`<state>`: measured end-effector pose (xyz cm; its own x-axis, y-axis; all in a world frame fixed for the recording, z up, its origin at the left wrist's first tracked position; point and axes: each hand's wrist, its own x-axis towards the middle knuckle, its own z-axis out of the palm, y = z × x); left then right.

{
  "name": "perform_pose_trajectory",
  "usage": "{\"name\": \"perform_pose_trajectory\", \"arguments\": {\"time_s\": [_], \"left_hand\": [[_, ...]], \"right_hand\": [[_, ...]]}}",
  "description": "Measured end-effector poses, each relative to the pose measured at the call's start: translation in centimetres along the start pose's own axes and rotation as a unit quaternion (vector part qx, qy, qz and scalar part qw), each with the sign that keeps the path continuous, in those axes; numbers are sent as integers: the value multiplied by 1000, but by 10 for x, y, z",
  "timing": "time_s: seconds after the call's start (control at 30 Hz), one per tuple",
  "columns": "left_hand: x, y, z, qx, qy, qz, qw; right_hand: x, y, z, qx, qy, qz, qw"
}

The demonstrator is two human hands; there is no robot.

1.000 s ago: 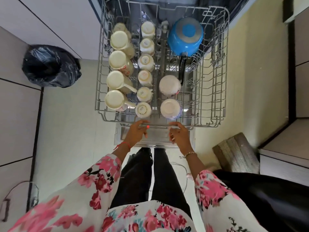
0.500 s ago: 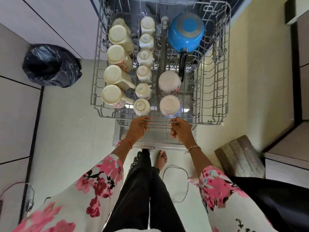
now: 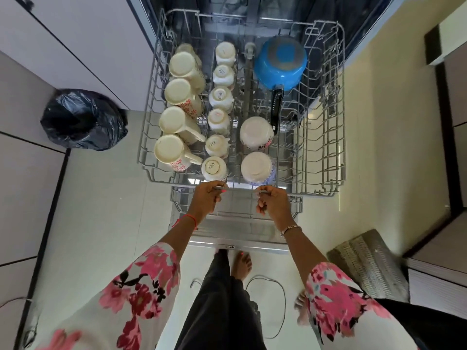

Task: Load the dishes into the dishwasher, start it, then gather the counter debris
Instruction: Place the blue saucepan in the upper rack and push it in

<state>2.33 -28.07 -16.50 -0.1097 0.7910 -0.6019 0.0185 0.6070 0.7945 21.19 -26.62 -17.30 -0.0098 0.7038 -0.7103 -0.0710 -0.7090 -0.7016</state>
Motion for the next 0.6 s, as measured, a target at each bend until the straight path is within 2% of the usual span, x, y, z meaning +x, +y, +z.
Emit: {"name": "perform_pose_trajectory", "arguments": {"time_s": [0.23, 0.33, 0.6], "left_hand": [[72, 46, 1, 32, 11, 36, 999], [105, 71, 3, -6, 7, 31, 999], [177, 132, 10, -124, 1, -3, 992]], "right_hand": [[62, -63, 9, -14, 5, -21, 1000], [91, -90, 13, 4, 11, -7, 1000], [154, -155, 21, -3, 12, -37, 999]]}}
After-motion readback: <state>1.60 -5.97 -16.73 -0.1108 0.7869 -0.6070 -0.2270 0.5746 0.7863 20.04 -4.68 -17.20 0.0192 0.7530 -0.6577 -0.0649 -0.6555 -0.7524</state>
